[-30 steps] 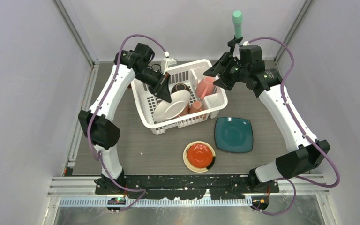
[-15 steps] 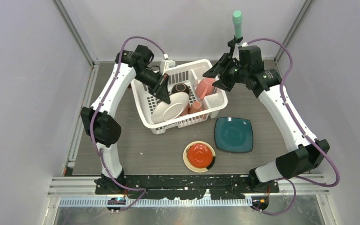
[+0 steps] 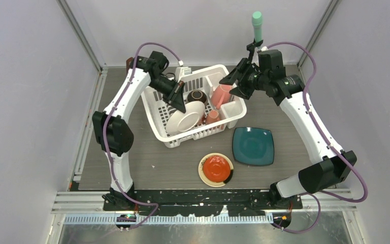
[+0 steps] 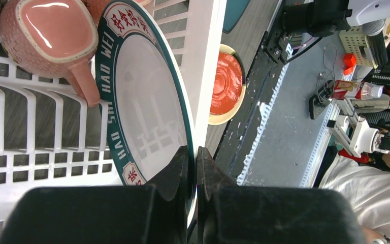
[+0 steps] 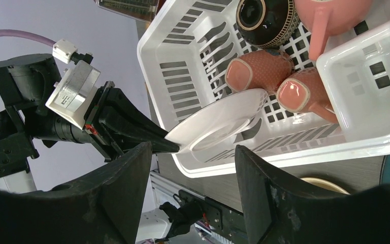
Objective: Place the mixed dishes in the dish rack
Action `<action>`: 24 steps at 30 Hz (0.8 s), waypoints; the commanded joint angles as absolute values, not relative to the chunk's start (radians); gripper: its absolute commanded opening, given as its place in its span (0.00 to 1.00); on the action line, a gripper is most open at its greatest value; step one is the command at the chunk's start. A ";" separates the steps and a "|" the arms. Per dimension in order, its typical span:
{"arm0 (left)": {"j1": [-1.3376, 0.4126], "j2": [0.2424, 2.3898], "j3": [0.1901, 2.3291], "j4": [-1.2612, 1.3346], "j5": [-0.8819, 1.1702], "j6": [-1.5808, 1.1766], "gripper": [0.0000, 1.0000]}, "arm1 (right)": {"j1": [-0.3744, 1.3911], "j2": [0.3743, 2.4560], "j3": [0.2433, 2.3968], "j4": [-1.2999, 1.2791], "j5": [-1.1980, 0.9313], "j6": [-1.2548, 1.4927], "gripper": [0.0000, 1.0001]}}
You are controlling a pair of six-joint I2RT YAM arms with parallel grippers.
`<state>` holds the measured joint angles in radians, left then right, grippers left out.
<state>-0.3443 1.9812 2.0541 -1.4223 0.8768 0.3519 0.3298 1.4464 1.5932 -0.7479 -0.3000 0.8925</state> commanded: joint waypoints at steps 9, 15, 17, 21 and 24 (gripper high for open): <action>-0.337 1.962 1.984 -1.487 0.775 0.378 0.00 | 0.330 1.436 1.609 -0.722 -0.319 0.889 0.67; -0.339 1.910 1.915 -1.421 0.631 0.386 0.56 | 0.329 1.443 1.587 -0.798 -0.203 0.854 0.78; -0.339 1.867 1.886 -1.369 0.645 0.377 0.81 | 0.329 1.448 1.565 -0.805 -0.172 0.854 0.85; -0.338 1.771 1.818 -1.247 0.683 0.346 0.98 | 0.329 1.442 1.525 -0.806 -0.110 0.843 0.91; -0.339 1.707 1.791 -1.173 0.680 0.300 0.98 | 0.328 1.422 1.492 -0.797 -0.050 0.841 0.93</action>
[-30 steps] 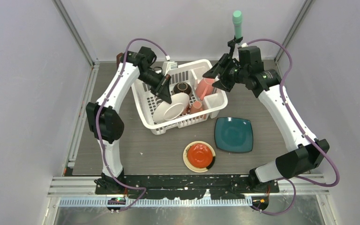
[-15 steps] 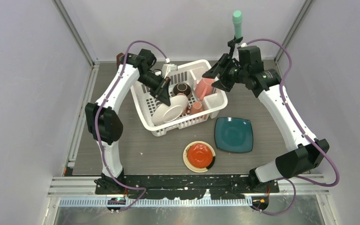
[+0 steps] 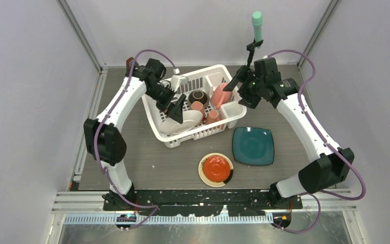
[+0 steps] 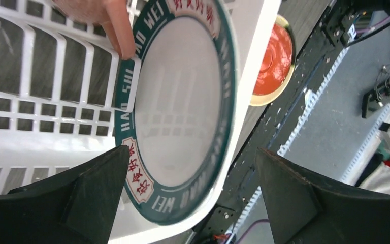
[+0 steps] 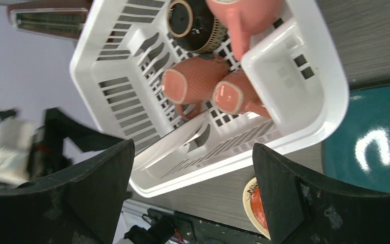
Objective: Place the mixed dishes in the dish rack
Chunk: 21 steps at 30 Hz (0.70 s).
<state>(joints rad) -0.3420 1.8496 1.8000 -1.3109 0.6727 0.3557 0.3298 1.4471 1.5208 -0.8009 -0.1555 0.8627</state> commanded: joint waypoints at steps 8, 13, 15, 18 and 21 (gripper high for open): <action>-0.338 1.511 1.699 -1.041 0.516 0.206 1.00 | 0.270 1.382 1.278 -0.698 -0.032 0.972 0.91; -0.332 1.421 1.560 -0.876 0.097 0.081 1.00 | 0.252 1.296 1.133 -0.601 -0.008 1.029 0.88; -0.314 1.436 1.559 -0.855 -0.047 0.048 1.00 | 0.252 1.291 1.106 -0.593 -0.004 1.037 0.87; -0.269 1.475 1.584 -0.847 -0.172 -0.045 1.00 | 0.252 1.303 1.065 -0.552 -0.018 1.055 0.83; -0.228 1.468 1.550 -0.795 -0.197 -0.116 1.00 | 0.251 1.322 1.037 -0.496 -0.058 1.068 0.74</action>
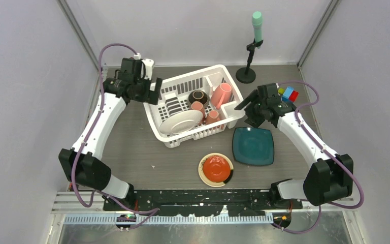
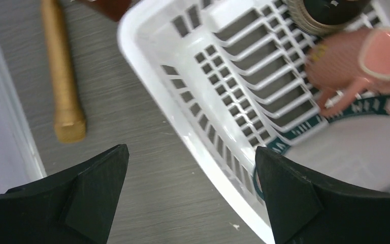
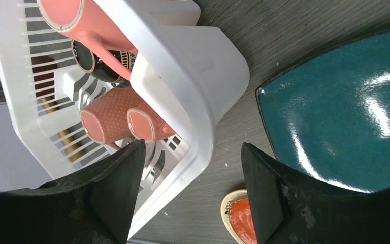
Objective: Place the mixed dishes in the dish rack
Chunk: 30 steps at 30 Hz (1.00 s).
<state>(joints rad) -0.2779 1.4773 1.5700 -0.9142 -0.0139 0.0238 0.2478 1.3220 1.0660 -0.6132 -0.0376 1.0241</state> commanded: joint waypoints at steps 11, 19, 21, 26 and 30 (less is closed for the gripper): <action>-0.117 1.318 1.219 -0.528 -0.108 -0.454 0.99 | 0.232 1.406 1.087 -0.459 -0.058 1.033 0.35; -0.097 1.311 1.126 -0.450 0.024 -0.532 0.96 | 0.178 1.572 1.270 -0.514 -0.125 0.798 0.16; -0.098 1.320 1.115 -0.447 0.019 -0.567 0.91 | 0.177 1.618 1.331 -0.550 -0.128 0.733 0.16; -0.097 1.343 1.088 -0.416 0.013 -0.611 0.84 | 0.158 1.697 1.432 -0.613 -0.148 0.619 0.16; -0.098 1.386 1.122 -0.493 -0.093 -0.655 0.73 | 0.140 1.699 1.450 -0.617 -0.155 0.560 0.16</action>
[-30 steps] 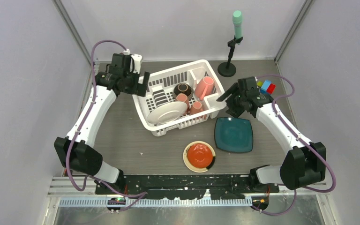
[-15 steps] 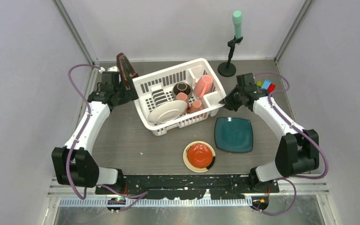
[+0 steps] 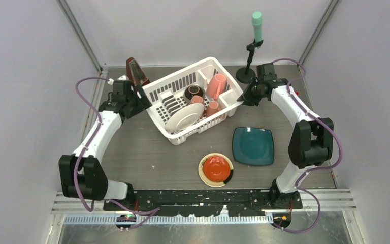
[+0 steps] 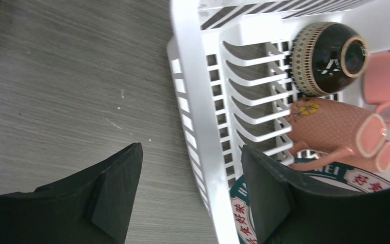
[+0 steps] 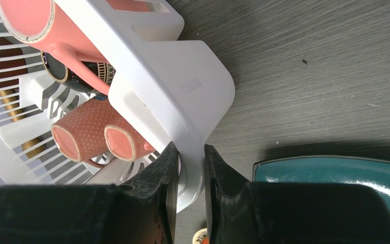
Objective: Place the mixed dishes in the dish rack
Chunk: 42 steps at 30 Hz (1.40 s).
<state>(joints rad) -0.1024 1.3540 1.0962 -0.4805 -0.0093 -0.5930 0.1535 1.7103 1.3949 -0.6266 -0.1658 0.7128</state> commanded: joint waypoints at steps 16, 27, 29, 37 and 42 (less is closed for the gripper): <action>-0.281 1.256 0.984 -0.535 -0.149 -0.686 0.01 | 0.115 1.850 1.604 -0.640 -0.203 0.544 0.19; -0.531 1.067 0.863 -0.575 -0.211 -0.893 0.00 | 0.107 2.021 1.770 -0.596 -0.248 0.631 0.24; -0.576 1.051 0.843 -0.558 -0.219 -0.935 0.00 | 0.109 2.047 1.771 -0.540 -0.284 0.685 0.26; -0.704 1.016 0.782 -0.496 -0.274 -1.072 0.00 | 0.138 2.129 1.815 -0.350 -0.324 0.836 0.54; -0.742 1.014 0.785 -0.495 -0.307 -1.110 0.02 | 0.153 2.197 1.914 -0.345 -0.331 0.869 0.63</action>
